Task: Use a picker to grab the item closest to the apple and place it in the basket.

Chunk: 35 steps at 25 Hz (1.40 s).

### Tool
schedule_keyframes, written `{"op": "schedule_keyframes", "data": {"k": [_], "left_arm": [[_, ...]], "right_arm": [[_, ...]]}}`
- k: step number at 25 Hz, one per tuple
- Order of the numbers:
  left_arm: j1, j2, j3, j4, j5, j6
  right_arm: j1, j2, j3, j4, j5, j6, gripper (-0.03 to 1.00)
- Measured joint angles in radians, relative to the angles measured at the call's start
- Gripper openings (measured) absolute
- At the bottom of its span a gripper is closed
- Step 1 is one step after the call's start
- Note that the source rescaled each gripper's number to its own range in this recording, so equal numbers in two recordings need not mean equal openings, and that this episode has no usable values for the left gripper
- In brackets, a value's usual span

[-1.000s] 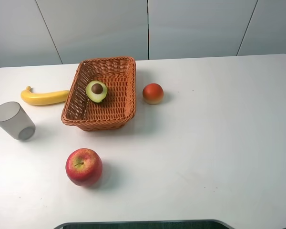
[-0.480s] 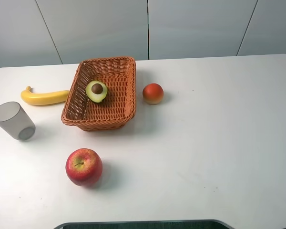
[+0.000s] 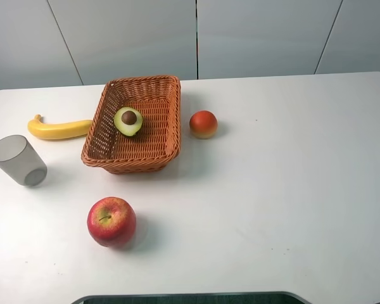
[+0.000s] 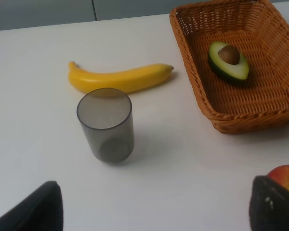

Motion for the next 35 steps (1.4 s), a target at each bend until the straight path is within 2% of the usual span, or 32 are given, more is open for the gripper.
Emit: {"op": "schedule_keyframes", "data": {"k": [13, 20, 35], "left_arm": [[0.000, 0.000, 0.000, 0.000, 0.000, 0.000], [0.000, 0.000, 0.000, 0.000, 0.000, 0.000], [0.000, 0.000, 0.000, 0.000, 0.000, 0.000]], "right_arm": [[0.000, -0.002, 0.000, -0.050, -0.004, 0.071, 1.00], [0.000, -0.002, 0.000, -0.125, -0.004, 0.162, 1.00], [0.000, -0.002, 0.000, -0.128, -0.006, 0.169, 1.00]]}}
